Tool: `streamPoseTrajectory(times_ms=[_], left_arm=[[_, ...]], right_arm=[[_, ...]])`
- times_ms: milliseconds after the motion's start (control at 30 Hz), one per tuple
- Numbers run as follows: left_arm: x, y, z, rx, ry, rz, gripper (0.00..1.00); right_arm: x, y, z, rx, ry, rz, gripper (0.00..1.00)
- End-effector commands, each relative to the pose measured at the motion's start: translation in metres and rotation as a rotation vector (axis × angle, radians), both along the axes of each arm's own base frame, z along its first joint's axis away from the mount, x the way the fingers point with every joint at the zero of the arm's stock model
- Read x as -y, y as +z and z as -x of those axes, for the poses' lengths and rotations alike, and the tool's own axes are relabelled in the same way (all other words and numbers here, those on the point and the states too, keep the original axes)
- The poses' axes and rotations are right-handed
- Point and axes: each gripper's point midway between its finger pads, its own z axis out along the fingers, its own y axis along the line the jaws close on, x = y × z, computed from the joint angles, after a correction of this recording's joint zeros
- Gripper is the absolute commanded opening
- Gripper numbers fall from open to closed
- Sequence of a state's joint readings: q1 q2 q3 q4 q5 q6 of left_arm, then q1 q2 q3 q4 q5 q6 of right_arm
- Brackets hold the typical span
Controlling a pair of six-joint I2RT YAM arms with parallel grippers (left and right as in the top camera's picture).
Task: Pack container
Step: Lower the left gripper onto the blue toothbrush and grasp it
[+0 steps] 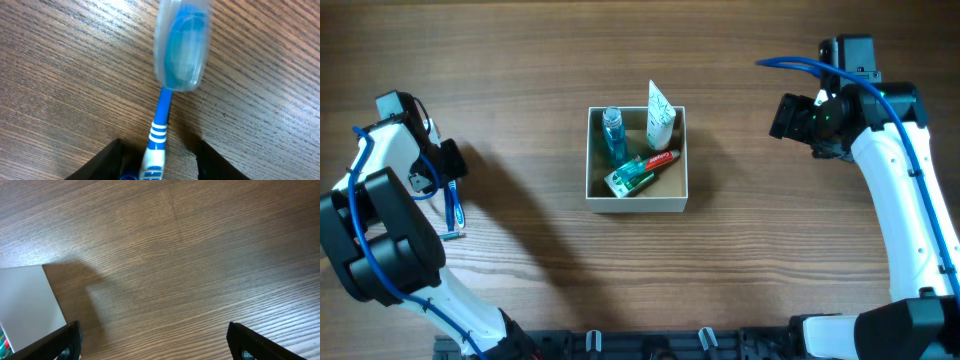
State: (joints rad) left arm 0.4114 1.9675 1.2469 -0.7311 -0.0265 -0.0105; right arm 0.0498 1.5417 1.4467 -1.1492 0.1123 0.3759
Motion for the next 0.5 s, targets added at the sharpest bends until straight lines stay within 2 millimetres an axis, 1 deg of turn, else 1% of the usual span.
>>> streamPoseTrajectory(times_ms=[0, 67, 233, 300, 367, 467], left_arm=[[0.0095, -0.0157, 0.0054, -0.042, -0.017, 0.04, 0.39], [0.0095, -0.0157, 0.0054, -0.042, -0.017, 0.039, 0.36], [0.0095, -0.0157, 0.0054, -0.042, -0.016, 0.039, 0.22], [0.0095, -0.0157, 0.0054, -0.042, -0.016, 0.039, 0.21], [0.0095, -0.0157, 0.0054, -0.042, -0.016, 0.039, 0.16], [0.0094, -0.0157, 0.0053, -0.042, -0.016, 0.039, 0.15]], right_arm=[[-0.0025, -0.0013, -0.0003, -0.007, 0.011, -0.006, 0.93], [-0.0025, -0.0013, -0.0002, -0.008, 0.012, -0.006, 0.93], [-0.0025, -0.0013, -0.0002, -0.008, 0.012, -0.006, 0.93], [-0.0025, -0.0014, 0.0, -0.009, 0.012, -0.006, 0.93], [-0.0025, -0.0014, 0.0, -0.009, 0.011, -0.006, 0.93], [-0.0025, -0.0014, 0.0, -0.009, 0.011, -0.006, 0.93]])
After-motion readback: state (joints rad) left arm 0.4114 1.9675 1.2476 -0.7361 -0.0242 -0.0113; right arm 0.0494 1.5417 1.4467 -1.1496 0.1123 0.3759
